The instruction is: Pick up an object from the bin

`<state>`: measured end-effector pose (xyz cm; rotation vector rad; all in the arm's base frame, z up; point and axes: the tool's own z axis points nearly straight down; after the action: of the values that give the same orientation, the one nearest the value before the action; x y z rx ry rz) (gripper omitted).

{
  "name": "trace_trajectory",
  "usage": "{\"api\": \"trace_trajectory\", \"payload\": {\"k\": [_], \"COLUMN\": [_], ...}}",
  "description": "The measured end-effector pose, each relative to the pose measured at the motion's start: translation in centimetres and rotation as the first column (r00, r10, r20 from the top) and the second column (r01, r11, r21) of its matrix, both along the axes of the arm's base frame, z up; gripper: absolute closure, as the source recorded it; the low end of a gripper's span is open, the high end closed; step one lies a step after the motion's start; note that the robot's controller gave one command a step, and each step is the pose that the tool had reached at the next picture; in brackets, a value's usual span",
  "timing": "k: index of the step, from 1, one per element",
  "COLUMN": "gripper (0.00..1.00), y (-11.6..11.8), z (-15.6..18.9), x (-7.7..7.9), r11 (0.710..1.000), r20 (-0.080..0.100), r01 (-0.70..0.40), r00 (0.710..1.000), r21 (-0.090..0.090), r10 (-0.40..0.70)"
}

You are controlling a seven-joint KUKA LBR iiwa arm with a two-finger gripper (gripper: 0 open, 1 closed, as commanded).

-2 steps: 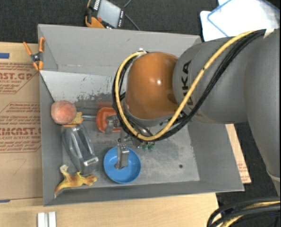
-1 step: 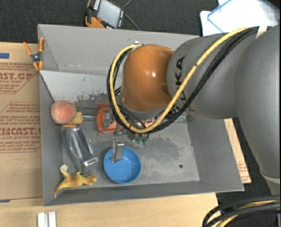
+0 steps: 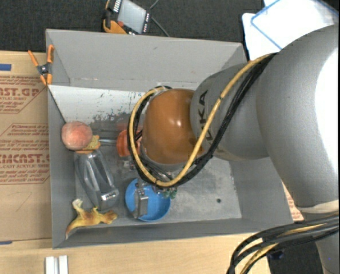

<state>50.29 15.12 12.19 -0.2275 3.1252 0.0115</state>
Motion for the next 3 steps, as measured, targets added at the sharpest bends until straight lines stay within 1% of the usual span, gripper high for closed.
{"api": "trace_trajectory", "payload": {"k": [1, 2, 3], "gripper": [1.0, 1.0, 1.0], "y": [0.5, 0.8, 0.3], "z": [-1.0, 1.3, 0.8], "x": [0.0, 0.3, 0.5], "r11": [0.999, 0.996, 0.997], "r20": [0.003, 0.007, 0.009], "r01": [0.046, 0.086, 0.072], "r00": [0.999, 0.996, 0.997], "r21": [0.003, 0.005, 0.005], "r10": [-0.046, -0.086, -0.072]}}
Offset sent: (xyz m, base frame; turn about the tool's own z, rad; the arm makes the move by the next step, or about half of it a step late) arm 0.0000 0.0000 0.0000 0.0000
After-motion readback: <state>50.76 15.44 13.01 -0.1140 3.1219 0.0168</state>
